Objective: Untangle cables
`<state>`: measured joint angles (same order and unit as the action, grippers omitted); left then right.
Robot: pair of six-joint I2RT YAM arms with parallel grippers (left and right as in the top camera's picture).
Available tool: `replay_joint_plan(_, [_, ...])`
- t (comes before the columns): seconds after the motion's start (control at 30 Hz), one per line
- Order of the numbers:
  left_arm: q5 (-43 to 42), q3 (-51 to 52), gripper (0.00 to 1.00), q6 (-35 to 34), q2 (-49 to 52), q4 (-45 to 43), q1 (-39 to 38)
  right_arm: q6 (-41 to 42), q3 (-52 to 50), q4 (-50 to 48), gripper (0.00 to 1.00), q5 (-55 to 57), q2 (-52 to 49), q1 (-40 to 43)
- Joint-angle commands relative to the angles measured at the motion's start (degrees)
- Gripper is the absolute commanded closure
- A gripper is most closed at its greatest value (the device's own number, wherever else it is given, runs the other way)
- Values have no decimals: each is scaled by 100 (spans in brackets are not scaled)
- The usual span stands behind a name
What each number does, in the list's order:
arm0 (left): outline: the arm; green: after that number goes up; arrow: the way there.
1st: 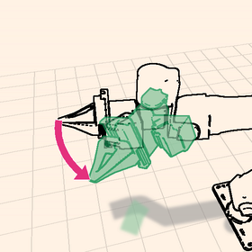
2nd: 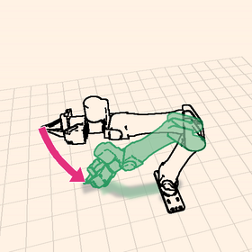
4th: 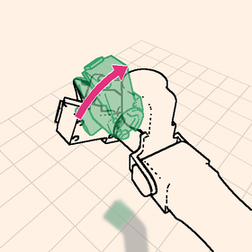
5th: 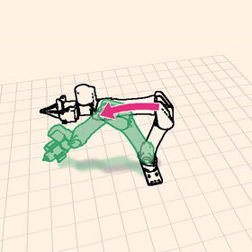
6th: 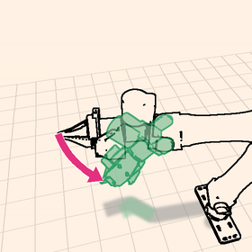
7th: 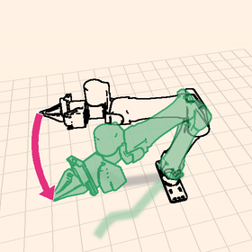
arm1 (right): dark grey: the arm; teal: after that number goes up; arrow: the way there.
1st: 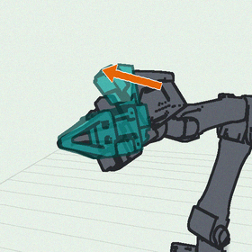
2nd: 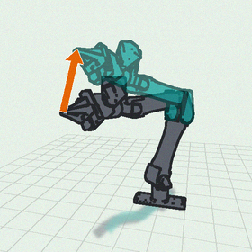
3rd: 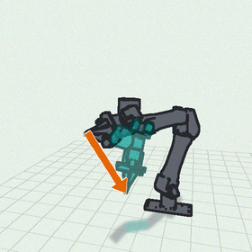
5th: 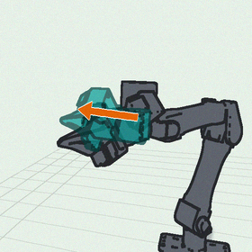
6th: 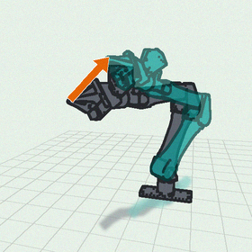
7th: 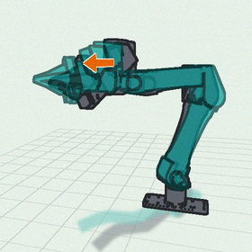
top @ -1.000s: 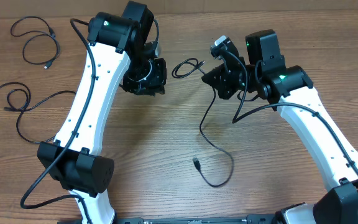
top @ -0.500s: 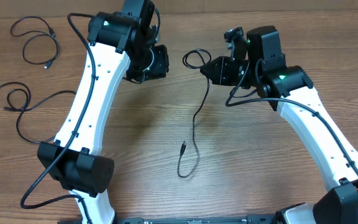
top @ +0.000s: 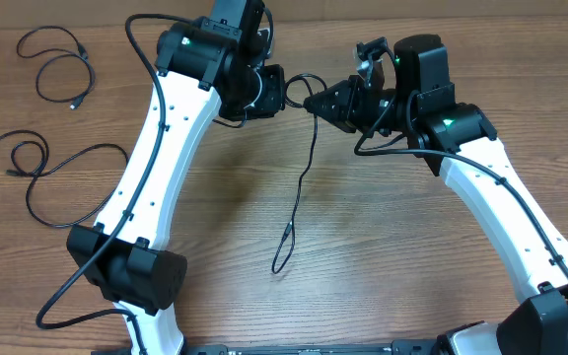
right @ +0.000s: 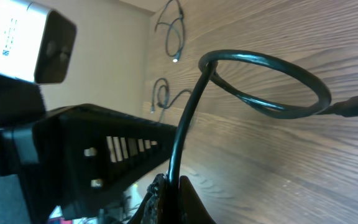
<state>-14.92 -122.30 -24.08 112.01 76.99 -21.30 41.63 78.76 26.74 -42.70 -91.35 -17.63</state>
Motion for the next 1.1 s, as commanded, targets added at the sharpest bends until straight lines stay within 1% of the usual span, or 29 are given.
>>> replay_joint_plan(0.0, [-243, -118, 96, -37, 20, -127, -122, 396, 70, -153, 96, -264, 44, 0])
replay_joint_plan(0.27, [-72, -94, 96, -39, 20, -660, -273, 817, 70, -391, 96, -560, 44, 0])
replay_joint_plan(0.47, [-22, 138, 95, -42, 22, -1071, -273, 1228, 70, -621, 96, -715, 44, 2])
replay_joint_plan(0.57, [280, 299, 96, -81, 22, -1252, -273, 1268, 70, -699, 96, -813, 44, 2])
replay_joint_plan(0.73, [1040, 527, 96, -527, 22, -1687, -273, 1427, 70, -710, 96, -1099, 44, 2])
replay_joint_plan(0.9, [1126, 817, 96, -575, 22, -2389, -273, 1458, 70, -868, 96, -1316, 44, 2])
replay_joint_plan(0.97, [1495, 973, 96, -581, 22, -2662, -273, 1456, 70, -866, 96, -1344, 44, 2])
replay_joint_plan(1.07, [2031, 999, 96, -813, 22, -2669, -260, 1453, 70, -868, 96, -1484, 44, 2])
